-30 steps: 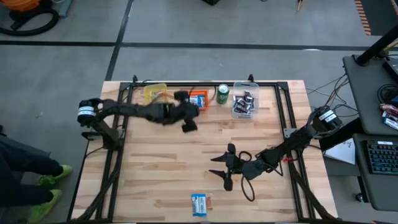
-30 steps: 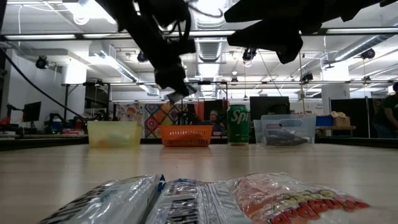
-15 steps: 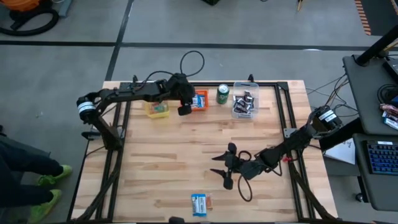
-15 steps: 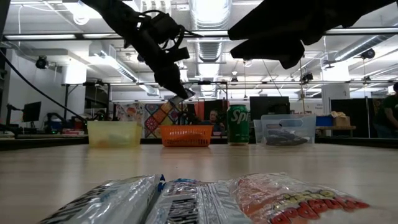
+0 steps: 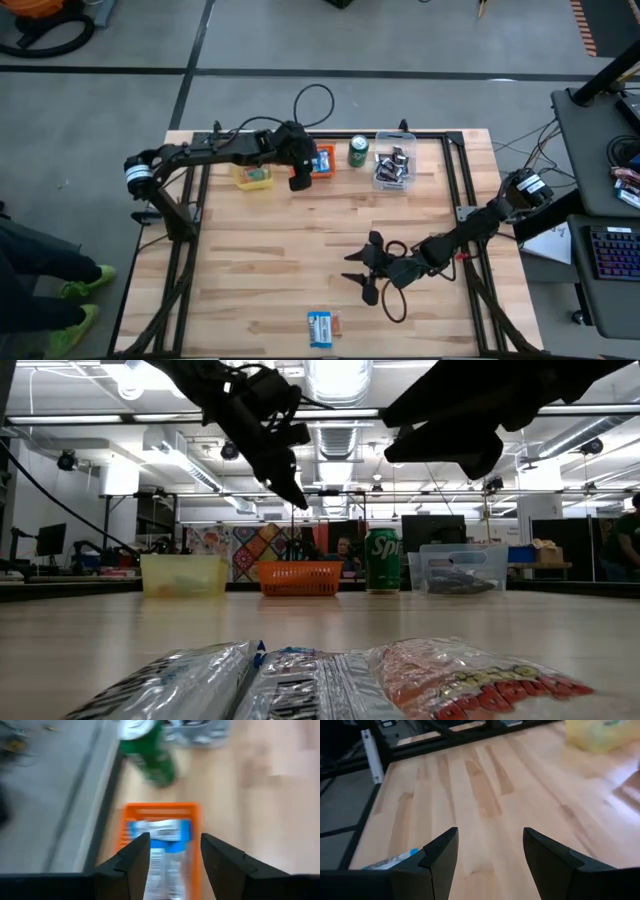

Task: Organize candy in baskets
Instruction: Put the orange gummy into the yellow bin

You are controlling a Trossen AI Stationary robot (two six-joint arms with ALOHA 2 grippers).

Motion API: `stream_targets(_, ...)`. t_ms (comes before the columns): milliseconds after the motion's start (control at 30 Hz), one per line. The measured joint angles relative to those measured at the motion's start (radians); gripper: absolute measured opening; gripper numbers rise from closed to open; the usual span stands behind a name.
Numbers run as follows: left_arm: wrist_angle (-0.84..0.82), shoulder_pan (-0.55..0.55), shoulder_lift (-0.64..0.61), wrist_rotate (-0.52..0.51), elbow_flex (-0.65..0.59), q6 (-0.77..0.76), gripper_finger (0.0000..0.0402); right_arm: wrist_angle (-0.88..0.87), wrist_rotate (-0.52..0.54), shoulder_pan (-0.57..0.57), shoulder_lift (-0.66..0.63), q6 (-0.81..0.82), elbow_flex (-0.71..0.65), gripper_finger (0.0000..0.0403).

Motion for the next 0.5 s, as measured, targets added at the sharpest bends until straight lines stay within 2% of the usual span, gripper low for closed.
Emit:
stream_targets(133, -0.086, -0.076, -0.010, 0.098, 0.037, -0.119, 0.0155, 0.000, -0.123, 0.000, 0.000, 0.053, 0.000, 0.0210)
stream_targets(333, -0.099, -0.272, -0.044, 0.088, 0.021, -0.285, 0.0149, -0.006, -0.337, 0.010, 0.000, 0.155, 0.000, 0.0210)
stream_targets(500, -0.096, -0.499, -0.038, 0.074, 0.001, -0.368, 0.0146, -0.014, -0.364, 0.043, 0.000, 0.155, 0.001, 0.0210)
